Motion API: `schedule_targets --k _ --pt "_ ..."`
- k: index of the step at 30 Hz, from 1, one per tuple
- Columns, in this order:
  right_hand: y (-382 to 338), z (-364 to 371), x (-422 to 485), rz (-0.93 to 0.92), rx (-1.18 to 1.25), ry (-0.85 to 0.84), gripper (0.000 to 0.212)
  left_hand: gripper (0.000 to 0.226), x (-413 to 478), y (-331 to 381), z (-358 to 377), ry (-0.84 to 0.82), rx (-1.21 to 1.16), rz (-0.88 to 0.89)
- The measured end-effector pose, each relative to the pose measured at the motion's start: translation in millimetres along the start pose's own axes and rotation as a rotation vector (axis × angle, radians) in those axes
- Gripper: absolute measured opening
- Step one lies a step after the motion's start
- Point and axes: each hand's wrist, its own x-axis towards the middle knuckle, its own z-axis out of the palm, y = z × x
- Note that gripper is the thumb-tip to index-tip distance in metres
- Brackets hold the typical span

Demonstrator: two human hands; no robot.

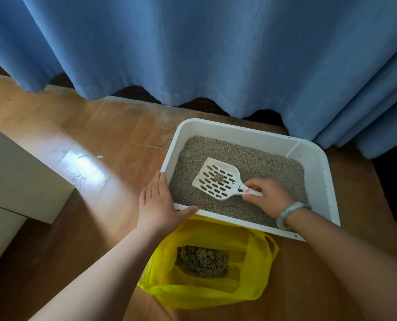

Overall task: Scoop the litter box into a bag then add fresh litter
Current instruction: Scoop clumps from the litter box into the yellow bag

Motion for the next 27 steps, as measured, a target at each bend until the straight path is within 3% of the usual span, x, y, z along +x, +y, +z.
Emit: schedule_targets --k 8,17,24,27 --pt "-5 -4 -18 0.000 0.138 -0.069 0.021 0.107 0 -5 -5 0.002 -0.010 0.020" --pt "3 -11 -48 -0.019 0.269 -0.085 0.031 0.096 -6 -13 -9 0.019 -0.030 0.060" --pt "3 -9 -68 -0.086 0.286 -0.158 0.032 0.093 -13 -22 -14 0.001 -0.046 0.105" --pt "2 -1 -75 -0.134 0.185 -0.179 0.028 0.091 -13 -21 -13 -0.002 -0.073 0.084"
